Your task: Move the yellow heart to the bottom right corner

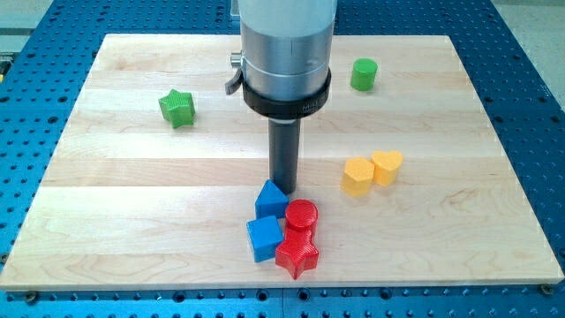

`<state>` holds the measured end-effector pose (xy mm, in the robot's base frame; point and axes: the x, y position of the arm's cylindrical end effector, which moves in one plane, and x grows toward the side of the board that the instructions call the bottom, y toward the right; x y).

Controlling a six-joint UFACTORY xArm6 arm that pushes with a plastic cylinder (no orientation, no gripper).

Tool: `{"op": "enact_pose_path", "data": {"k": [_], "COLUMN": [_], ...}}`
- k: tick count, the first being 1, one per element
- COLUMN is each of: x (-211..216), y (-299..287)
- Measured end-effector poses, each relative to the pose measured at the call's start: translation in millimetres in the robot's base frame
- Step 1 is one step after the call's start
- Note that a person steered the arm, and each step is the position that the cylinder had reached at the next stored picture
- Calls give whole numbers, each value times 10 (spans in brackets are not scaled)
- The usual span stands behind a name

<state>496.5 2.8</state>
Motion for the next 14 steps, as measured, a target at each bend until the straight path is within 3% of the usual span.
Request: {"op": "enact_pose_path", "data": {"k": [2, 4, 5, 6, 7, 8, 10, 11, 13, 14], "x": [-558, -511, -376, -700, -496, -253, 311, 368, 135, 241], "y": [300, 1536, 1780, 1580, 1206, 1185, 2337, 2455, 1372, 1315]}}
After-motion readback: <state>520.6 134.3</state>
